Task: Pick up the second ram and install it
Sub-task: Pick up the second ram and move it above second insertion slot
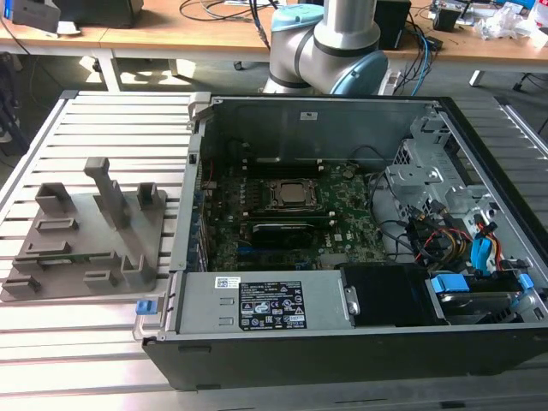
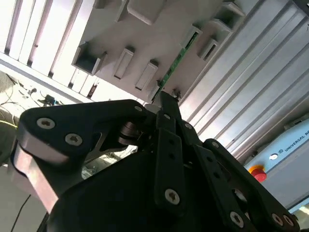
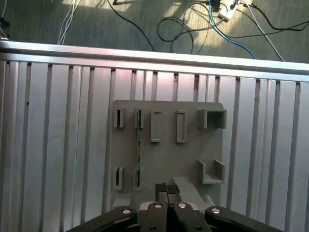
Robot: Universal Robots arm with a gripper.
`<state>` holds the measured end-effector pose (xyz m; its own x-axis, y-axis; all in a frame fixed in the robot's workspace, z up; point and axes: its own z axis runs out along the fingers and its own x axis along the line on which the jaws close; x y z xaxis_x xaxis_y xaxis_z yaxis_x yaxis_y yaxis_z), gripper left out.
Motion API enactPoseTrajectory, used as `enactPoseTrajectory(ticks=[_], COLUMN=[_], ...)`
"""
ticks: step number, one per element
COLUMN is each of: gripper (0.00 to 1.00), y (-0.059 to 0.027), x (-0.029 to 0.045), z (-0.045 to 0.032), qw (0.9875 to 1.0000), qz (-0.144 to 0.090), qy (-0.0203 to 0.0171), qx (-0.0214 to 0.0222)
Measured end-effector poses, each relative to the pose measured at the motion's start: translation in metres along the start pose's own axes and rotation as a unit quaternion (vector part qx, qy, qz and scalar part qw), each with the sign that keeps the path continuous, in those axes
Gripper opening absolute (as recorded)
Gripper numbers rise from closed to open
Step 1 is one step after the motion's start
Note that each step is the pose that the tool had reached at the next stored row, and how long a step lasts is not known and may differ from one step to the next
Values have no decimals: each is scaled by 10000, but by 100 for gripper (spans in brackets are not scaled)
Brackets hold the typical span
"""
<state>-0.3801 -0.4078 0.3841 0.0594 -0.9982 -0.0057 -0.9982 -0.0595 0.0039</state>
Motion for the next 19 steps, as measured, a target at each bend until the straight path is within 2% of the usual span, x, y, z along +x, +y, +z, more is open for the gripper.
enactPoseTrajectory(ticks=[4, 12, 15, 19], gripper=[11, 11, 30, 30], y=[0, 0, 0, 0], x=[0, 0, 0, 0], z=[0, 0, 0, 0], qw=[9994, 9993, 9993, 9993], qz=[337, 369, 372, 375], qy=[16, 16, 16, 16], qx=[1, 1, 1, 1])
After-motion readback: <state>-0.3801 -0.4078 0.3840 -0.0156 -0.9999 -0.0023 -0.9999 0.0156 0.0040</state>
